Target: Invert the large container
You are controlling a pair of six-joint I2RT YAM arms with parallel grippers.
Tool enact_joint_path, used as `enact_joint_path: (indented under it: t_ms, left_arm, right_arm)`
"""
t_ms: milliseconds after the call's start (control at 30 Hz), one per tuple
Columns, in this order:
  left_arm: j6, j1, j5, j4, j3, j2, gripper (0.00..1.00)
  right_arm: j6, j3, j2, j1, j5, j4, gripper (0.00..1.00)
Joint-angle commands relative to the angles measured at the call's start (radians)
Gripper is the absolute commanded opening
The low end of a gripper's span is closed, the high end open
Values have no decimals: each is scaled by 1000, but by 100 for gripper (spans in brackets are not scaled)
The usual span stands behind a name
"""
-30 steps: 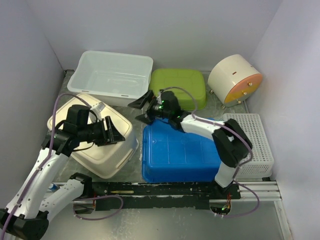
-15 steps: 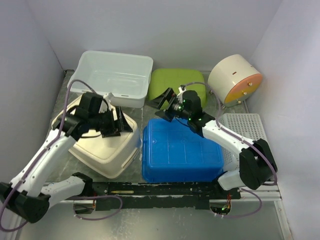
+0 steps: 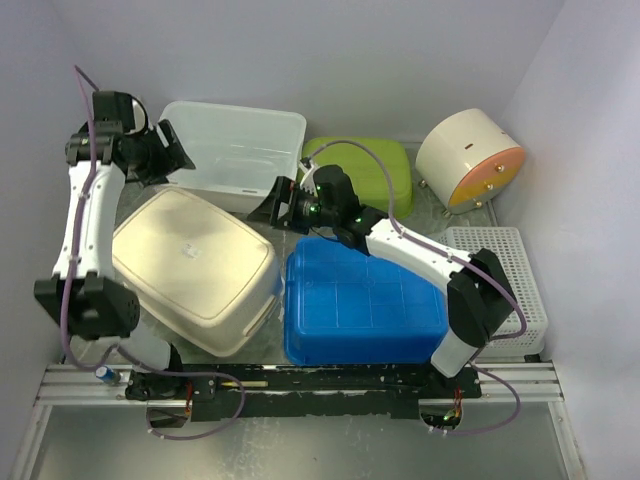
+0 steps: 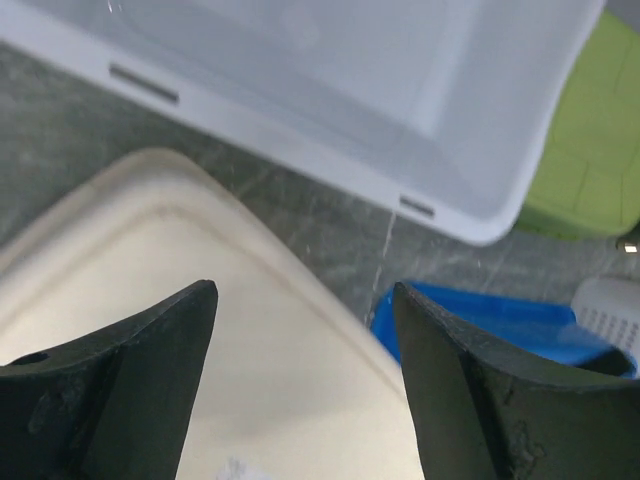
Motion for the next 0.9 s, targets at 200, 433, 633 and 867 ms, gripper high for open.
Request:
enact_joint_path:
  t_ms: [200,433,633,867]
  left_arm:
    - [54,19,34,147,111,278,79]
    - [125,15,-86,66,-2,254,78]
    - [139,15,-252,-14,-226,79,78]
    - [61,17,-378,-18,-284,-87,80]
  right_arm:
    - [-72,-14,-1,-14,-9,-28,98]
    - [-69,-20,15,-42,-33,-48,98]
    - [-56,51,40,-118,38,-181,100]
    - [-70,56,18,-193,39,-194,100]
